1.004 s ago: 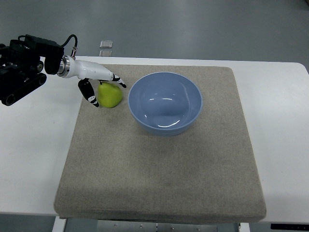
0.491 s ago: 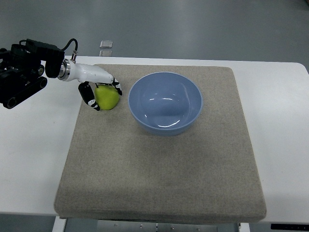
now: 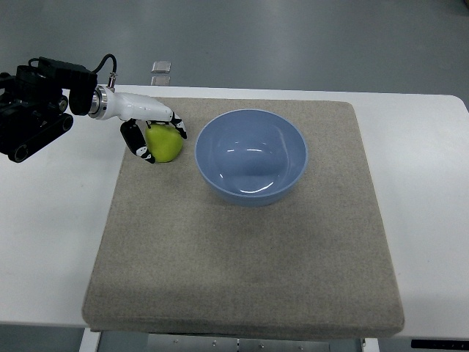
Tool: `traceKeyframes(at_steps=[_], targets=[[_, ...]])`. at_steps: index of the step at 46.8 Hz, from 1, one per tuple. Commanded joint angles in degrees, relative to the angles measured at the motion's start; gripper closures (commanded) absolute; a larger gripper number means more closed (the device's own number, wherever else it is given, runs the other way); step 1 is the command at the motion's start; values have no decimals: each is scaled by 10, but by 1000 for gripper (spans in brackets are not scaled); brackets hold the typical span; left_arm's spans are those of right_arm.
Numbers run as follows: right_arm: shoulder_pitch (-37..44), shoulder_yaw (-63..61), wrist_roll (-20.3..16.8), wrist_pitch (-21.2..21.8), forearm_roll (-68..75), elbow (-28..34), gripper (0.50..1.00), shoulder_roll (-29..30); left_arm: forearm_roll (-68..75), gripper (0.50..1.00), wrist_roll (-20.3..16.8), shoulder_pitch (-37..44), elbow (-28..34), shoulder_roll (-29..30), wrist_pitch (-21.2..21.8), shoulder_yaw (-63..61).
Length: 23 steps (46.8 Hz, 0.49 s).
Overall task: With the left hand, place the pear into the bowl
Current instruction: 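Lift the pear with the left hand and carry it over the bowl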
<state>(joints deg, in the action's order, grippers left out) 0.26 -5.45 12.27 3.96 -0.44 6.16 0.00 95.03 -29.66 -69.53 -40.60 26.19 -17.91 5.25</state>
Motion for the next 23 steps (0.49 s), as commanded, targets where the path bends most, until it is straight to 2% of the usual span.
traceKeyframes(at_steps=[1,23], targets=[[0,0,-1,0,0,0,574,0,-2,1000,0,-1,0,0,0,1],[0,0,-1,0,0,0,574,0,-11,1000,0,-26,-2,2,0,74]])
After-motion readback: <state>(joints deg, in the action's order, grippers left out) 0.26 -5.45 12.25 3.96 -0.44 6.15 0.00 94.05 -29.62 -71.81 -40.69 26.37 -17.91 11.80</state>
